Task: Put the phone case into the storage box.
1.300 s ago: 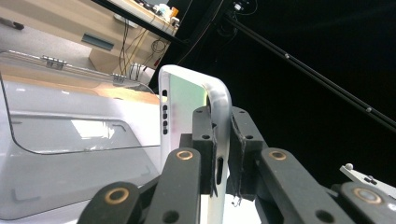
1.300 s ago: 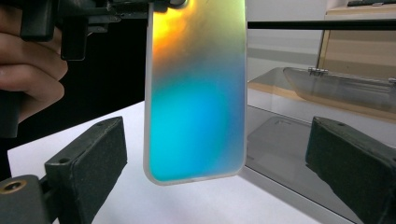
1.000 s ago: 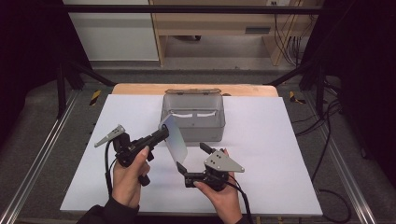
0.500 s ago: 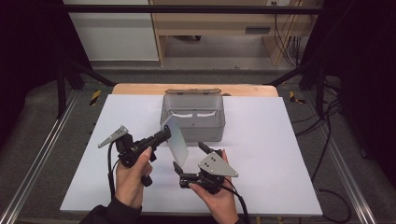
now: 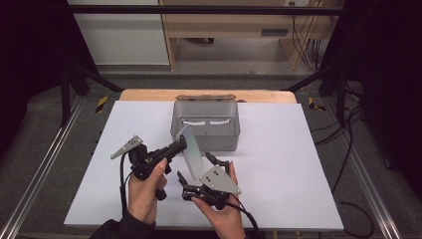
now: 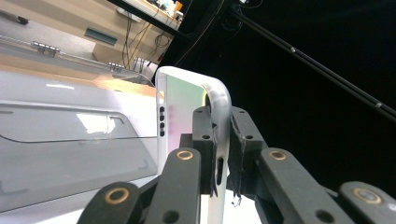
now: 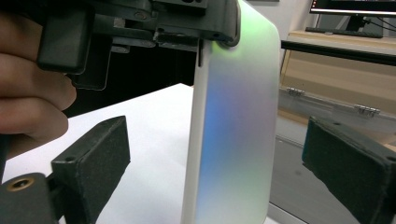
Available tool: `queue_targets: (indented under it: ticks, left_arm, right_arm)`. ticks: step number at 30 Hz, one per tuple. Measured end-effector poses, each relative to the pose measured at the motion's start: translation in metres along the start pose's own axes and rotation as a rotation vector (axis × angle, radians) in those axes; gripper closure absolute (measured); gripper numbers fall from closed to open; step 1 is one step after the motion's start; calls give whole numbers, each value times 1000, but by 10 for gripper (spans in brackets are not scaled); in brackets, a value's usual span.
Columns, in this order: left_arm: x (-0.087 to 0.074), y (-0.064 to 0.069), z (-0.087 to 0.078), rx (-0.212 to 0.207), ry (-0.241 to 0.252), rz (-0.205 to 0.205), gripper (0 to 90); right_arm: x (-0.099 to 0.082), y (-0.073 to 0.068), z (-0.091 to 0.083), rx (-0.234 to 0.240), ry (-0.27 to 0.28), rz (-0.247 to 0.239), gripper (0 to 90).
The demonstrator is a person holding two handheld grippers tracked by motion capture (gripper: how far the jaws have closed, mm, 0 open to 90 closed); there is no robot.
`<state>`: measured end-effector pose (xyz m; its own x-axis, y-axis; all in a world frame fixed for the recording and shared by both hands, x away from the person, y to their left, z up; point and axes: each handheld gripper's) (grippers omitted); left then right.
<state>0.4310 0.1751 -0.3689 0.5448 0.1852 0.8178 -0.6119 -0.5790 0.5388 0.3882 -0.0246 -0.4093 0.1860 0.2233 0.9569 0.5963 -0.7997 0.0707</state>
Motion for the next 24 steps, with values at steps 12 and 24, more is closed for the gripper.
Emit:
queue_targets:
  ticks: [12,24]
  left_arm:
    - [-2,4,3,6,-3,11,823]
    - [50,25,25,37,10,79,823]
  right_arm:
    - [1,-12,3,-51,9,-49,176]
    - [29,18,7,-113,80,-3,190]
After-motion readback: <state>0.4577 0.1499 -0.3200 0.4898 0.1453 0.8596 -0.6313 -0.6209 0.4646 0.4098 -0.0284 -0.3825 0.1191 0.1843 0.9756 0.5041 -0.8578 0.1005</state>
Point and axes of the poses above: each handheld gripper's, and its own axes: z roughly forward along the jaws, x roughly out of its top, y roughly to its right, and after that the axes turned 9 degrees about -y, right-handed
